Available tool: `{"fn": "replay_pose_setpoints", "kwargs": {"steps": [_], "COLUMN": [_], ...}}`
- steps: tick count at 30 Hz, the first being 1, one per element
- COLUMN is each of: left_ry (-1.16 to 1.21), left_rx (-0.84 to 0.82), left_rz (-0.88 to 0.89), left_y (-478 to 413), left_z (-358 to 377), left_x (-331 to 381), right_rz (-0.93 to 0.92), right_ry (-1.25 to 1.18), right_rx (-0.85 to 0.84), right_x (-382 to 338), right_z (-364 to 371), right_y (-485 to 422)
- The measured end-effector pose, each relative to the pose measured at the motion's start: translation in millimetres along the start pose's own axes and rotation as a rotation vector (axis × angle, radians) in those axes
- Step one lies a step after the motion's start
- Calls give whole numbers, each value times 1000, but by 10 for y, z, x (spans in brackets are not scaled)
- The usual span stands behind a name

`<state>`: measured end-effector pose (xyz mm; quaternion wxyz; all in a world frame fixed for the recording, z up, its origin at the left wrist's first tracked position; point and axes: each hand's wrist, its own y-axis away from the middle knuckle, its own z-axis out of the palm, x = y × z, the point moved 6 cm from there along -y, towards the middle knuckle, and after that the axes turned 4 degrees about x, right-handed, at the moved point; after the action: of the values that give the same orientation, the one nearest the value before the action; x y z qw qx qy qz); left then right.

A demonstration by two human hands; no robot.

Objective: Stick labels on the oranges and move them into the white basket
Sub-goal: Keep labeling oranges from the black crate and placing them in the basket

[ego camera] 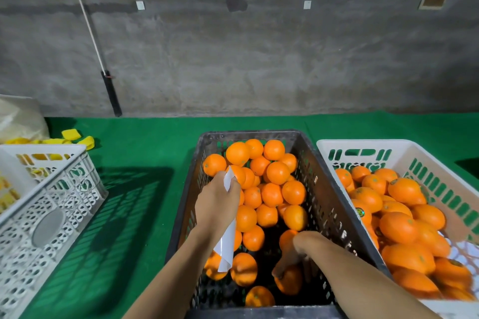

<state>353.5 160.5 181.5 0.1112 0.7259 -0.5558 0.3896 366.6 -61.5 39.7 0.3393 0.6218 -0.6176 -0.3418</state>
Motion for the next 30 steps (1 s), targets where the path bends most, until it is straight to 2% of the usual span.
{"fn": "replay_pose_setpoints", "kwargs": {"steps": [2, 5, 8, 11, 14, 20, 23, 26, 30], "left_ry": [11, -1, -13, 3, -6, 76, 415, 761, 922], "left_rx": [16, 46, 72, 86, 93, 85, -5, -123, -217], "left_rz": [4, 6, 14, 1, 5, -3, -86, -239, -334], "left_y": [-5, -21, -25, -8, 5, 27, 8, 19, 41], "left_z": [-5, -13, -27, -29, -33, -32, 21, 36, 71], "left_x": [-7, -15, -3, -13, -1, 43, 60, 71, 81], "right_rz": [-84, -270, -443, -490, -519, -867, -939, -913, -873], "right_ry": [-152, -275, -770, -1310, -1826, -2572, -2751, -2853, -2989], "right_rx": [84, 440, 620, 717, 638, 353, 274, 265, 254], "right_x": [-65, -235, -375, -290, -101, 240, 383, 460, 532], "right_z": [-127, -540, -825, -1044, -1136, -1253, -1287, -1280, -1275], "right_y": [42, 239, 434, 622, 747, 975, 1015, 999, 971]}}
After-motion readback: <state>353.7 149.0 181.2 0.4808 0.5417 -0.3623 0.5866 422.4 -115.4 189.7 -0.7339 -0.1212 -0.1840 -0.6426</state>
